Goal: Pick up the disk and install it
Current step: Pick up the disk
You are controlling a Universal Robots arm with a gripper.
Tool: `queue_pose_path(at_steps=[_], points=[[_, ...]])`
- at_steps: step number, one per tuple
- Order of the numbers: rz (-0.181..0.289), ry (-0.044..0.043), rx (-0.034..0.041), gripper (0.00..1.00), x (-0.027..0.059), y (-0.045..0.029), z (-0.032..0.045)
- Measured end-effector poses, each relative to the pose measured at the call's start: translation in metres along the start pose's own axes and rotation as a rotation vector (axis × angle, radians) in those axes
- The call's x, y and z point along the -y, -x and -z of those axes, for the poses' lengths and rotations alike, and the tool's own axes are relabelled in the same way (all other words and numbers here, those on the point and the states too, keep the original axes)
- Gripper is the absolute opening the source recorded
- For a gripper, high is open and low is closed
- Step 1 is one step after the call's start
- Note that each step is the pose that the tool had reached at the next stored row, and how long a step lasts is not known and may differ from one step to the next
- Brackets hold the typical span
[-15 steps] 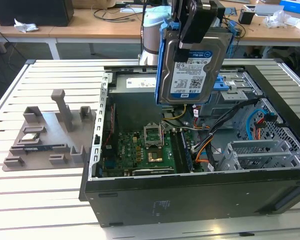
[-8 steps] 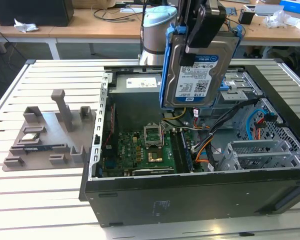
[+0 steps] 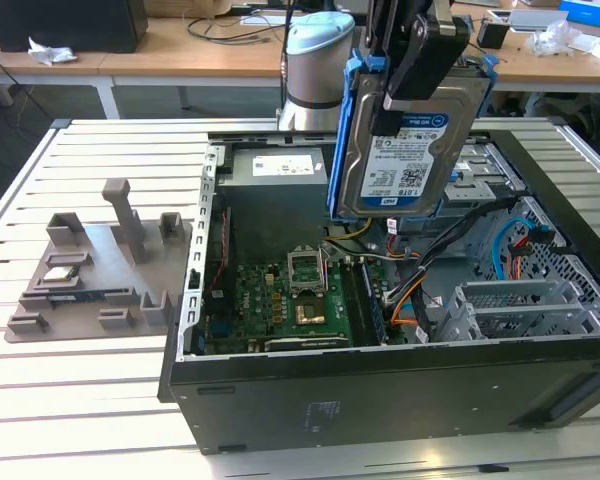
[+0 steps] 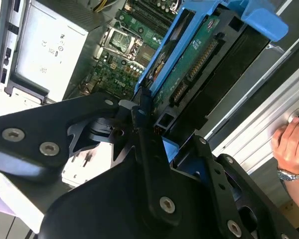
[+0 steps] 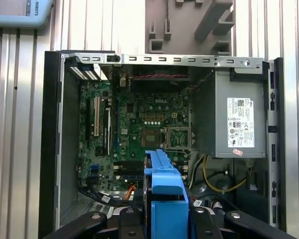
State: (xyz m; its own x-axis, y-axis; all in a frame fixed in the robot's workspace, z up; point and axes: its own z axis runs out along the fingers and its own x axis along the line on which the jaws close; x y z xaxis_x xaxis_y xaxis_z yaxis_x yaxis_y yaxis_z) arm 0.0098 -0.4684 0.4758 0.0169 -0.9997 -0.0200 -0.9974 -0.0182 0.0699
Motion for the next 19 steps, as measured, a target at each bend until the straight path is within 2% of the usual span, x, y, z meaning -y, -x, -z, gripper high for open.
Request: queue_pose_path(at_steps=[2, 4, 11, 16, 19], points=[[0.0, 0.0, -0.0001, 0.37, 0.0043, -0.0024, -0.0004], [0.0, 0.0001, 0.0, 0.37, 0.0097, -0.0126, -0.0011], [0.0, 0.0001, 0.0, 0.37, 0.0172, -0.0293, -0.0022], [0.0, 0.0001, 0.0001, 0.37, 0.0229, -0.0502, -0.0031], [0.0, 0.0001, 0.0, 0.37, 0.0247, -0.0583, -0.0033]])
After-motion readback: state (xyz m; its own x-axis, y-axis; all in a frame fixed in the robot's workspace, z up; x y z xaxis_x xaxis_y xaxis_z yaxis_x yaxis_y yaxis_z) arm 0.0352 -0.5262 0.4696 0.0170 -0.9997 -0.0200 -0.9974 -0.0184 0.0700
